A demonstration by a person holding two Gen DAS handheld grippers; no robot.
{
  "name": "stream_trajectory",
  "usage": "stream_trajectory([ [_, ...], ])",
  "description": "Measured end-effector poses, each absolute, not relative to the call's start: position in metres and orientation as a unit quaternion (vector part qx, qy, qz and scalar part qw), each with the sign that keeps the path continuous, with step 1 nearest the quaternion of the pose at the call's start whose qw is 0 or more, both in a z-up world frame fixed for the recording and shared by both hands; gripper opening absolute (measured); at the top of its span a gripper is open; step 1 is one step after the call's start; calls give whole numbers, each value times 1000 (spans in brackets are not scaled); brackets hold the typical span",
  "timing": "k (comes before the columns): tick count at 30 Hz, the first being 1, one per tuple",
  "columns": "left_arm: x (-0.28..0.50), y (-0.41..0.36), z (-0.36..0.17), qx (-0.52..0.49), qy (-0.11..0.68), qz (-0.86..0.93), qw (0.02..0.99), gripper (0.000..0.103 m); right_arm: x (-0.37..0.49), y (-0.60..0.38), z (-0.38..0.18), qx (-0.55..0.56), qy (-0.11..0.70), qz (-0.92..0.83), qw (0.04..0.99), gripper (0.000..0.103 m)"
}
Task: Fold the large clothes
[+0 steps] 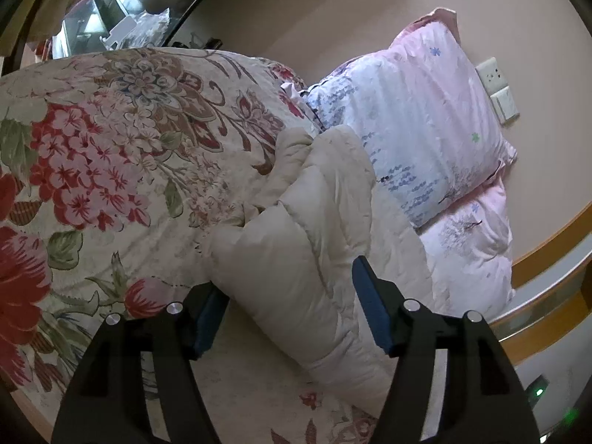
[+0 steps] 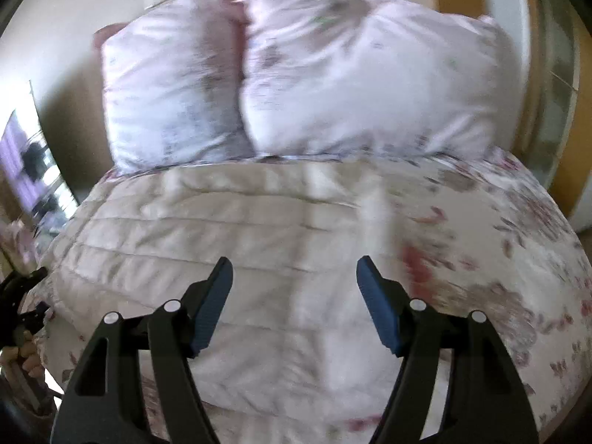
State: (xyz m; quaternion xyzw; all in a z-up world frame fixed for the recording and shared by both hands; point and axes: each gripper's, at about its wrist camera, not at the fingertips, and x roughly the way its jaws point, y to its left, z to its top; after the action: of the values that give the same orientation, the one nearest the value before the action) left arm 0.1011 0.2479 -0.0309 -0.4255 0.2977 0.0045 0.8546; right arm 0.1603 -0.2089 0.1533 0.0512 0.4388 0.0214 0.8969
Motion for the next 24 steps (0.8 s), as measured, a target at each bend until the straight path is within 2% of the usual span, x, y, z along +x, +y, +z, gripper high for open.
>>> stream_trajectory([
  [7,99,249,-36,-429,302,2,851,66,183,-140,151,-4,419,55,906,70],
  [19,106,241,-41,-442,304,2,844,66,215,-99,104,-36,460,50,886,70],
  [24,111,243,-40,-453,299,13,840,66,222,-93,83,-49,478,44,876,80],
])
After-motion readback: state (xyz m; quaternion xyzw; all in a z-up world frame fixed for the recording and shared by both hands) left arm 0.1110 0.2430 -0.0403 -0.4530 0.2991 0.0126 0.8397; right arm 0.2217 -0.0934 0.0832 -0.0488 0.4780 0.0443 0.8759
